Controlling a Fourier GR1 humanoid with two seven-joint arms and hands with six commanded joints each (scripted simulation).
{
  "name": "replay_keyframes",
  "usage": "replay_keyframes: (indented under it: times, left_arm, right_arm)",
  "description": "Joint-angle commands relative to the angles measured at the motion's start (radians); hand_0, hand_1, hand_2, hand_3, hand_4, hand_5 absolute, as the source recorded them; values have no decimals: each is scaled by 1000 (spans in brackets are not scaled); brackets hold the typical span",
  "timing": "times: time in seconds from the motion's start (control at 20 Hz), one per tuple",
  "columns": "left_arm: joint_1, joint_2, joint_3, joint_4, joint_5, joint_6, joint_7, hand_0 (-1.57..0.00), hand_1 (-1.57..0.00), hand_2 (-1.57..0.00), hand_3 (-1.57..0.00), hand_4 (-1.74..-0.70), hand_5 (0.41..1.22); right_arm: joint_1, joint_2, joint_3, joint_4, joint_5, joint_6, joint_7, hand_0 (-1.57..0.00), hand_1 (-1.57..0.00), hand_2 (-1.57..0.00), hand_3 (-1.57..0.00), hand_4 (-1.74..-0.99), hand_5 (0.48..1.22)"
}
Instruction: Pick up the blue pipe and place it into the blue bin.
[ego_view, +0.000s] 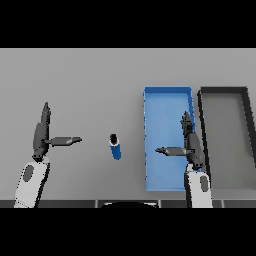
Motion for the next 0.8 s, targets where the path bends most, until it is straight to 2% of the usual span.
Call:
replay_keyframes:
  times: [0.0,0.25,0.3,0.35,0.4,0.5,0.55,0.6,0.65,0.75]
  left_arm:
    - [2,0,0,-2,0,1,-6,1,1,1,1,-1074,591]
    - [11,-1,-4,-13,0,2,-7,1,1,1,1,-1074,591]
    - [12,76,-42,-25,2,-132,-40,1,1,1,1,-1074,591]
    - [16,133,-54,-25,13,-223,-65,1,1,1,1,-1073,590]
    - [15,168,-54,-24,26,-277,-79,1,1,1,1,-1074,589]
    - [21,197,-64,-35,36,-332,-95,1,1,1,1,-1077,588]
    - [25,198,-73,-30,28,-342,-98,1,1,1,1,-1078,591]
    - [17,202,-74,-20,29,-353,-91,1,1,1,1,-1080,596]
    - [18,208,-72,-13,34,-365,-91,1,1,1,1,-1080,600]
    - [34,216,-82,-41,45,-397,-126,1,1,1,1,-1086,605]
  right_arm:
    - [2,0,0,-1,0,0,-1,1,1,1,1,-1225,617]
    - [24,5,10,-15,3,3,-17,1,1,1,1,-1225,617]
    - [46,-39,49,-46,54,32,-60,1,1,1,1,-1225,617]
    - [72,-71,70,-75,87,46,-82,1,1,1,1,-1224,618]
    - [98,-90,85,-96,104,60,-92,1,1,1,1,-1225,618]
    - [116,-107,103,-123,133,64,-92,1,1,1,1,-1223,620]
    - [108,-119,100,-134,139,61,-70,1,1,1,1,-1215,618]
    - [125,-121,109,-142,155,58,-78,1,1,1,1,-1203,614]
    - [123,-119,112,-148,165,48,-57,1,1,1,1,-1196,609]
    - [118,-114,111,-134,174,38,-41,1,1,1,1,-1185,597]
